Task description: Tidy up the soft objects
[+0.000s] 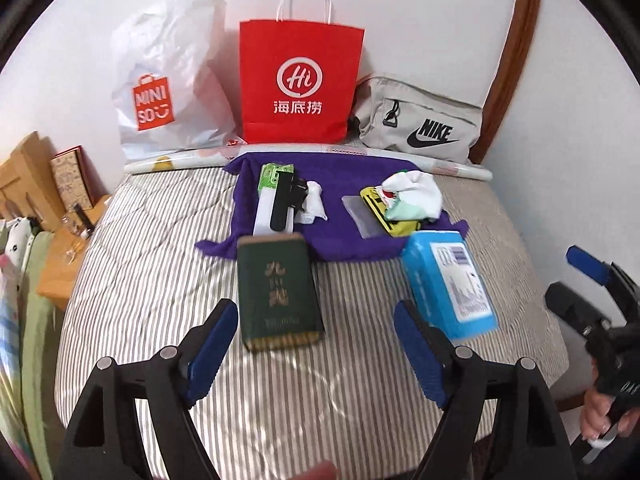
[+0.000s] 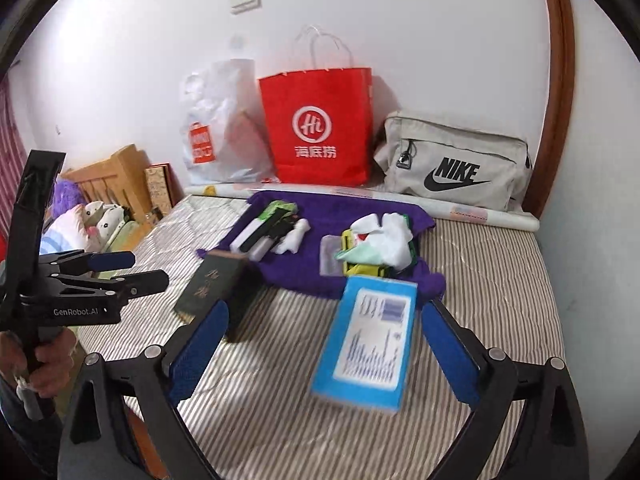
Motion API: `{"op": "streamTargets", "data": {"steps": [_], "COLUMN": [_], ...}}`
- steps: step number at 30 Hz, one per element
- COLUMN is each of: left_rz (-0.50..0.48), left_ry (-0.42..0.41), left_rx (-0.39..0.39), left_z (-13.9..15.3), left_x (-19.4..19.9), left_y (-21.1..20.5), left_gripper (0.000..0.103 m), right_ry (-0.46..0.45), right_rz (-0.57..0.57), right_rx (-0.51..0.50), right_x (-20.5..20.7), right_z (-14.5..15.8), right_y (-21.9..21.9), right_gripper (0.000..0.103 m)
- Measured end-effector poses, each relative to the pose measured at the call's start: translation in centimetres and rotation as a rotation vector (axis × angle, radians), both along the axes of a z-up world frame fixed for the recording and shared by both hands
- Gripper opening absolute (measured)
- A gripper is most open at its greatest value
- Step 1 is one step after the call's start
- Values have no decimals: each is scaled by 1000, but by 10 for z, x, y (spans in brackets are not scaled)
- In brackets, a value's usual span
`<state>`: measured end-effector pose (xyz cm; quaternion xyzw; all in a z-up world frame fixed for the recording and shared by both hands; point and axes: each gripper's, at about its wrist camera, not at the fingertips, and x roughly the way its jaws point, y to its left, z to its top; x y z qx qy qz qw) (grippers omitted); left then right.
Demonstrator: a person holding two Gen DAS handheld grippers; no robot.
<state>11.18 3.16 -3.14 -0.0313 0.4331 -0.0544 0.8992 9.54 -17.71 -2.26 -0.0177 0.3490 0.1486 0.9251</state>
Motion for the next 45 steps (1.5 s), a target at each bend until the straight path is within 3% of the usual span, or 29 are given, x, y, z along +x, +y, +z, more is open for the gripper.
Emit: {"op": "streamTargets", "data": {"steps": [9, 17, 45], "left_rz": [59, 67, 80], "left_ry": [-115, -163, -151], "left_rx": [50, 93, 71], "left_z": [21, 27, 28], "left_x": [-71, -98, -107], "left_y": [-14, -30, -31], "left_gripper": [98, 99, 99], "right_ry": [-13, 6, 4], "right_rz": [-40, -53, -95], "right_rx": [45, 71, 73], "right_x": [-57, -83, -96], "right_z": [5, 4, 8], "right_y": [-5, -12, -21], "right_gripper": [99, 99, 99]}}
